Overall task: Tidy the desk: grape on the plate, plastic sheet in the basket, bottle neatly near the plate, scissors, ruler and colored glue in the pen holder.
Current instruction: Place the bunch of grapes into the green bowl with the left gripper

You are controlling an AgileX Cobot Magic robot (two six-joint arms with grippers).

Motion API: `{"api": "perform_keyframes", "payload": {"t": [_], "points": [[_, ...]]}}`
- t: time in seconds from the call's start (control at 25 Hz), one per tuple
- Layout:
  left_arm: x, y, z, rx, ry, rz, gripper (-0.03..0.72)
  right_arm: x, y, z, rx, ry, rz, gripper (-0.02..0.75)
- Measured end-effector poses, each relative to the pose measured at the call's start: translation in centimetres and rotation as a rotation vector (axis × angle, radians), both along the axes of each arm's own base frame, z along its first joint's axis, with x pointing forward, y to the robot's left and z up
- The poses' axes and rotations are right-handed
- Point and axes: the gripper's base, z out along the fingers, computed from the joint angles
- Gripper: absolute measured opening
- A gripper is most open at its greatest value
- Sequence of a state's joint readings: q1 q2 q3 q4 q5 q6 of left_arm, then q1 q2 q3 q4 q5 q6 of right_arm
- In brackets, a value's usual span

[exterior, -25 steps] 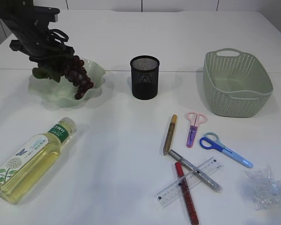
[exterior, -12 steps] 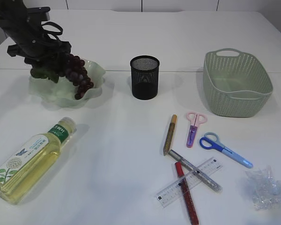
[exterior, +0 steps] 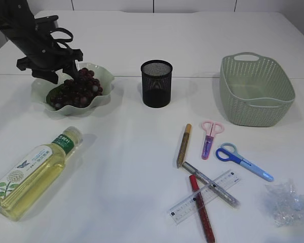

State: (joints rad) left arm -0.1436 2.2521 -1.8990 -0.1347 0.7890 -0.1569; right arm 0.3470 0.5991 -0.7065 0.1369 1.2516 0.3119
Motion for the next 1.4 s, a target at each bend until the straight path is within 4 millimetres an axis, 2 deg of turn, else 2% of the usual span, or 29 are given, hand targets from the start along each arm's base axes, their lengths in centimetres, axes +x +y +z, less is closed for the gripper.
{"api": "perform_keyframes", "payload": {"t": [0.4, 0.8, 1.04, 1.24, 1.4], "points": [[-0.4, -0.1, 1.3, 0.010, 0.079, -0.029, 0.457, 0.2, -0.4, 0.0, -0.049, -0.018, -0.010, 0.491], [-1.1, -0.1, 5.7, 0.042, 0.158, -0.102, 0.457, 0.3, -0.7, -0.1, -0.076, -0.027, -0.017, 0.491], [-1.3, 0.0, 6.7, 0.048, 0.147, -0.109, 0.457, 0.3, -0.8, -0.1, -0.089, -0.032, -0.021, 0.491], [-2.3, -0.3, 9.2, 0.034, 0.101, -0.118, 0.457, 0.3, -0.8, -0.1, -0.075, -0.023, -0.061, 0.491], [-4.4, -0.9, 11.8, 0.034, 0.073, -0.144, 0.457, 0.5, -0.9, -0.1, -0.069, -0.011, -0.093, 0.491]]}}
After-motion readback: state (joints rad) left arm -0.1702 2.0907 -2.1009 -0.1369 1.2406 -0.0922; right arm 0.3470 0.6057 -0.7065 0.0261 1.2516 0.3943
